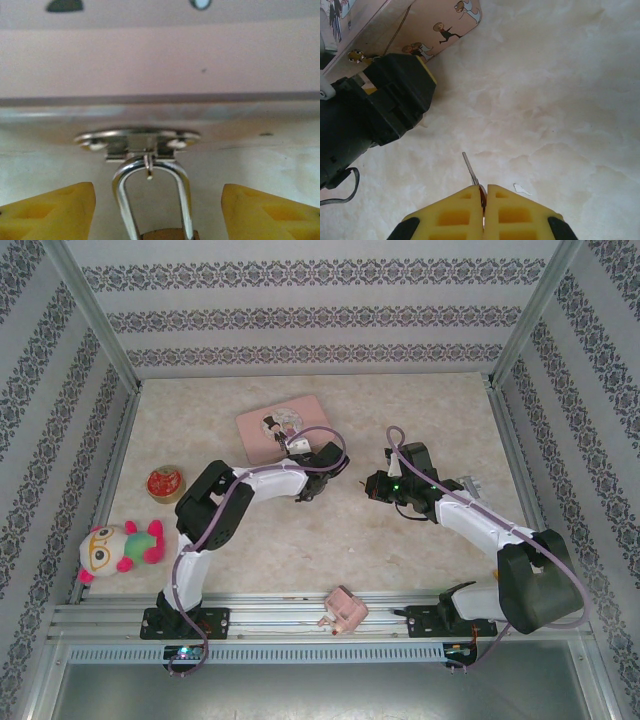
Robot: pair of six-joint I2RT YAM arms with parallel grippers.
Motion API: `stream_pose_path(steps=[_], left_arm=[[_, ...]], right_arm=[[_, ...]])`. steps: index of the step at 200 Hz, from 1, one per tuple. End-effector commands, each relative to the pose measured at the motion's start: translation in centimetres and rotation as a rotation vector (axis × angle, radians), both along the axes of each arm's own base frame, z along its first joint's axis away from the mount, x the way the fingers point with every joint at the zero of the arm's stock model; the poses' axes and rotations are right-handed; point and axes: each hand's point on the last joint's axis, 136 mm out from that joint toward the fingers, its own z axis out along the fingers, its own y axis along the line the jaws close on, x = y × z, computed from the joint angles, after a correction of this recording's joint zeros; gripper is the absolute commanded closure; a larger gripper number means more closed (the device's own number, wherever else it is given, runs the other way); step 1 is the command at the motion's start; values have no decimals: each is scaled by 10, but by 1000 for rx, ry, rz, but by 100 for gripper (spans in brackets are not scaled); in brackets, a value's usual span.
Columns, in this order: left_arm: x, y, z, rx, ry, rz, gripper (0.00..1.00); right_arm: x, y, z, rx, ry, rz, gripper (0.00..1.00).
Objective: Unlock the padlock with the key
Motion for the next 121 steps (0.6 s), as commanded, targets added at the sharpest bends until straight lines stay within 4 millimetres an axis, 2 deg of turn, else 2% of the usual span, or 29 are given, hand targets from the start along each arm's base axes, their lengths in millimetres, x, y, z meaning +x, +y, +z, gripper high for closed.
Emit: stream_pose_path(steps=[1,96,121], left_arm=[[0,-4,1,57,-8,-19,33],[5,-7,-5,66,-7,-13,49],[4,-7,-9,55,3,-5,50]], right_arm=[[0,1,-5,-1,-2,10,100],[6,9,-7,16,9,38,100],[7,10,-7,21,12,42,100]])
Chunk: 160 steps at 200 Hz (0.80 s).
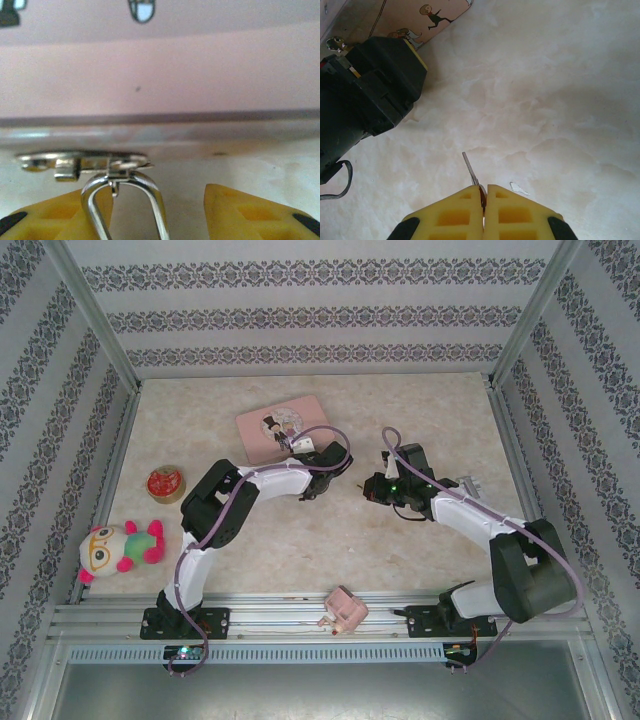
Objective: Unlock the padlock with the key
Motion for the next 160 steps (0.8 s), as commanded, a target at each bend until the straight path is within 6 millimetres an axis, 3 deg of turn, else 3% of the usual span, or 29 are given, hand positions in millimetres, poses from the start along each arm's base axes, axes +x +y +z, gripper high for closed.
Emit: stream_pose_path(steps=[1,63,102,139,160], left_arm=[[-5,-1,-8,38,22,-2,50],[-17,11,-17,46,51,47,51],[-19,12,-18,32,51,58,62],[-22,10,-23,5,60,65,63],[-25,9,-25,-19,68,68,72]], right_arm=[[7,6,9,20,-33,26,100],[9,6,8,32,-24,35,100],[11,7,7,42,-15,45,100],[14,5,7,53,-10,46,100],[14,4,5,60,-4,49,100]])
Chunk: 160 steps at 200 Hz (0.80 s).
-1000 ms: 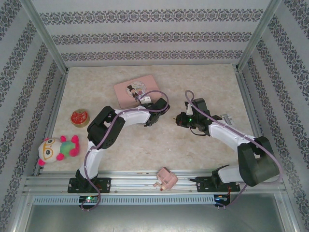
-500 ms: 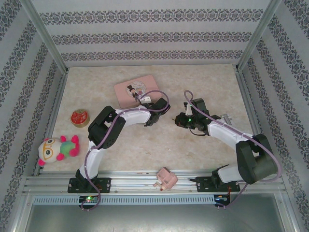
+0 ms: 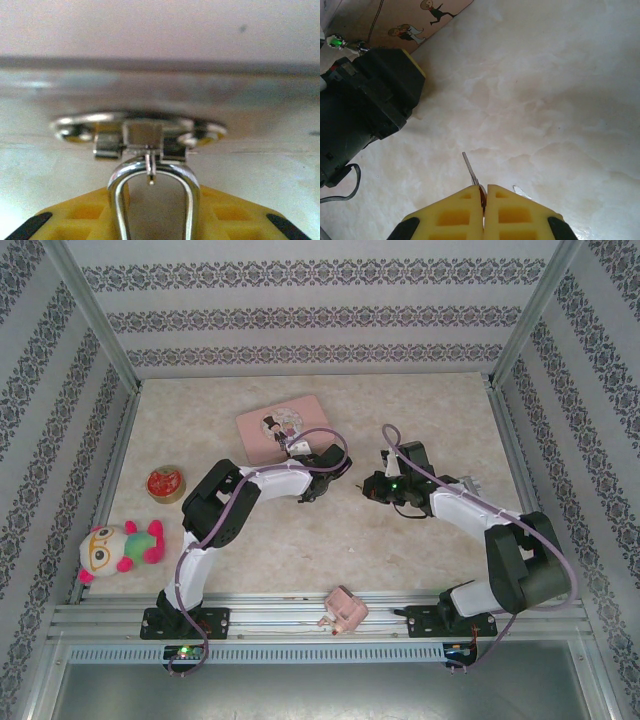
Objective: Unlock the padlock with the key
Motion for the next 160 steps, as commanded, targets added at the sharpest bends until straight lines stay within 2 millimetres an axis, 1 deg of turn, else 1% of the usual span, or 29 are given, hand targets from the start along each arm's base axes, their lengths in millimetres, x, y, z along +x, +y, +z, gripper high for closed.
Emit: stream_pose_path(steps=[1,10,18,32,44,75,108,133,160], left_arm=[[-17,1,-14,-5,49,3,72],[-17,-1,-13,-23,46,-1,76],[-17,-3,-12,-42,45,-5,82],[-17,-10,-9,-86,42,-19,90],[-17,-19,-6,-142,44,-32,94],[-23,-47,2,-317,59,-59,97],[-35,-59,11,-431,67,-5,96],[-36,-73,22,-521,37,-6,94],[-36,-87,27,-648,19,-4,94]], right_arm=[[10,4,9,24,-33,23,100],[10,4,8,27,-30,26,100],[9,4,7,29,-27,28,100],[8,5,3,35,-23,30,100],[7,5,0,41,-19,28,100],[2,6,-11,62,-6,16,100],[-3,5,-21,81,-2,6,100],[-6,7,-25,110,-14,1,100],[-10,8,-27,135,-40,1,100]])
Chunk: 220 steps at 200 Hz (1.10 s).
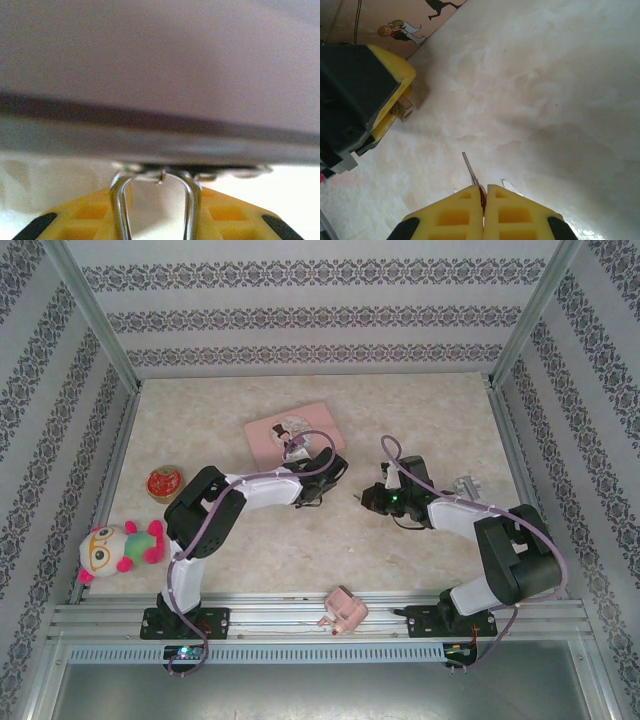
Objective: Unlock the padlock with the key
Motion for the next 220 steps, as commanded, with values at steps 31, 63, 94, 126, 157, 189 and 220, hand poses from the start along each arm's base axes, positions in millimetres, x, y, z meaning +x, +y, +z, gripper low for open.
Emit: stream_pose_path(steps=[31,63,94,126,157,189,220], left_arm=[[-5,-47,23,-277,-33,-27,97],[-2,-50,27,-284,-47,-38,98],[0,-53,34,-245,-70,-91,95],[3,-56,37,-276,-93,-83,95],[3,-62,33,-347,-101,-75,98],[3,-67,32,-387,-112,-80,100],[3,-68,32,-399,-116,-90,98]], right_arm=[[0,9,6,62,-97,2,100],[-1,14,11,53,-158,-19,100],[0,15,13,44,-187,-49,100],[3,16,13,49,-193,-59,100],[6,23,10,73,-181,-45,100],[12,29,9,100,-181,-43,100],[16,31,9,108,-188,-43,100]])
